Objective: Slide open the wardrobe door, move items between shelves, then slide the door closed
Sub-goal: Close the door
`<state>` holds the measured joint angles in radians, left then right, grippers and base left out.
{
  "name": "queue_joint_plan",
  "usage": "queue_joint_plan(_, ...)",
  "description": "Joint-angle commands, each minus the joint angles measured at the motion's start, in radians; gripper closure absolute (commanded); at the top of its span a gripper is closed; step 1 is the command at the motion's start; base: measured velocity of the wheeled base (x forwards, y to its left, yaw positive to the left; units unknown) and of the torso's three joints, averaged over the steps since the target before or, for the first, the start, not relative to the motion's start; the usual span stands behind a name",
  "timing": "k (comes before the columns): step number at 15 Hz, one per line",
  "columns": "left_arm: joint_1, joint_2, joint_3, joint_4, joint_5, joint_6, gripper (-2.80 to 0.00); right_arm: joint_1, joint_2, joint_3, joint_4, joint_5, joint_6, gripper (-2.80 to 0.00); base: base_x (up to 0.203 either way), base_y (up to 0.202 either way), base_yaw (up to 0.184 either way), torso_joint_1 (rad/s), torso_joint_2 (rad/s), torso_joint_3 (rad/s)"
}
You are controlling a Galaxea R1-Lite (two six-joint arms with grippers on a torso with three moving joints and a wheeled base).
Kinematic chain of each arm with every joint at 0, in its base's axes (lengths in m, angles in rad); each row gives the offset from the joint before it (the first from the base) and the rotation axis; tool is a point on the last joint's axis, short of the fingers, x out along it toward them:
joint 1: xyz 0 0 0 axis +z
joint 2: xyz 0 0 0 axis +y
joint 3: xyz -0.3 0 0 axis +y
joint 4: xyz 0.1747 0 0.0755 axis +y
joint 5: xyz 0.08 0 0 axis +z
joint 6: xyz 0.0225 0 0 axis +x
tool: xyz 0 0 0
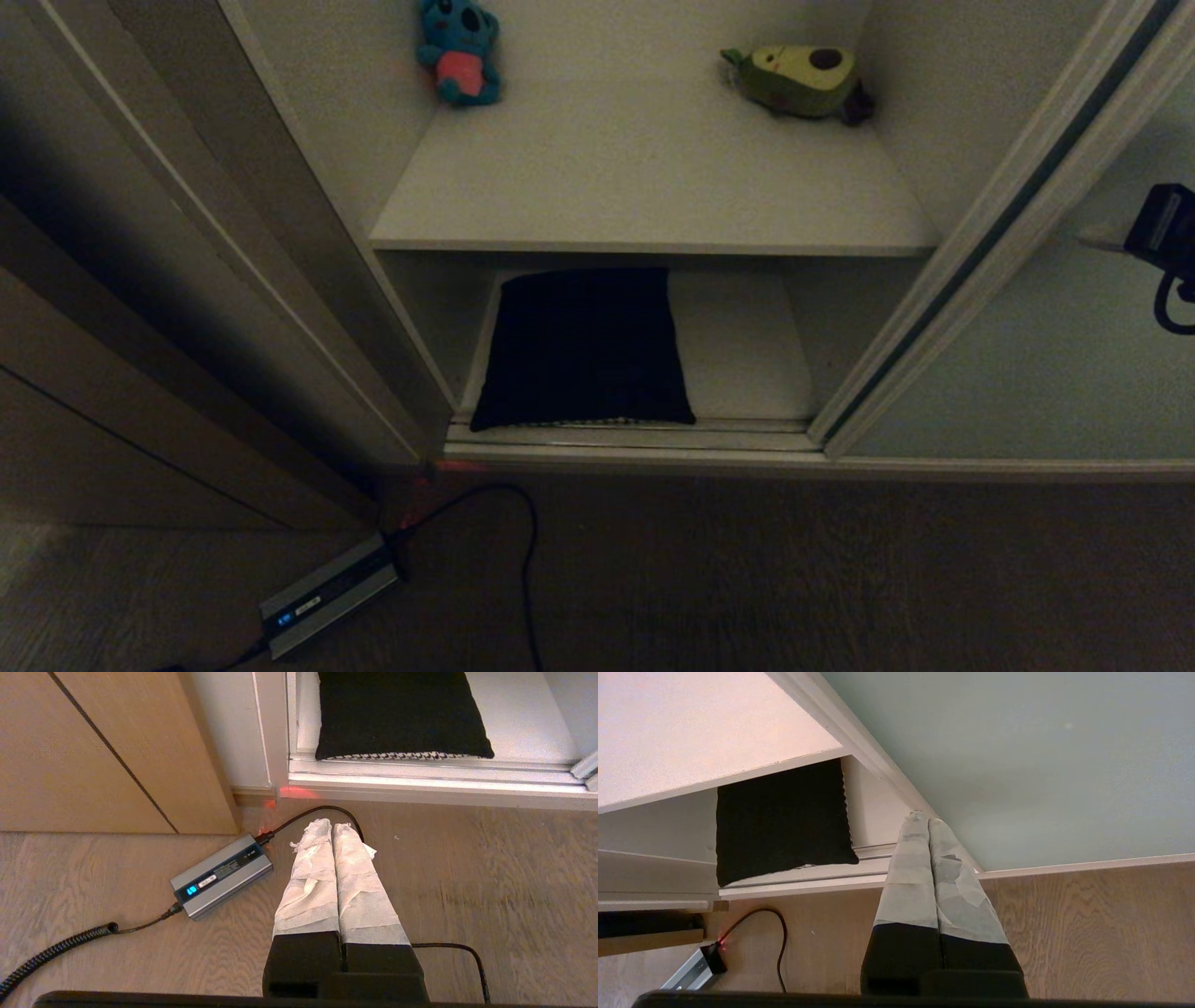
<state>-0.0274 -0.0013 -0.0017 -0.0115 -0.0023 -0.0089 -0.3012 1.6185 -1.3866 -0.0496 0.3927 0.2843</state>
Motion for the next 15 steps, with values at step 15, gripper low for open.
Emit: queue_joint_plan(15,0.0,-0.002,0.0,-0.001,0.001,0.0,0.0,0.044,0.083,-0.056,-0.056,-0.028,0.001,0.0,0.0,0.0,0.0,0.0,0.0,0.0)
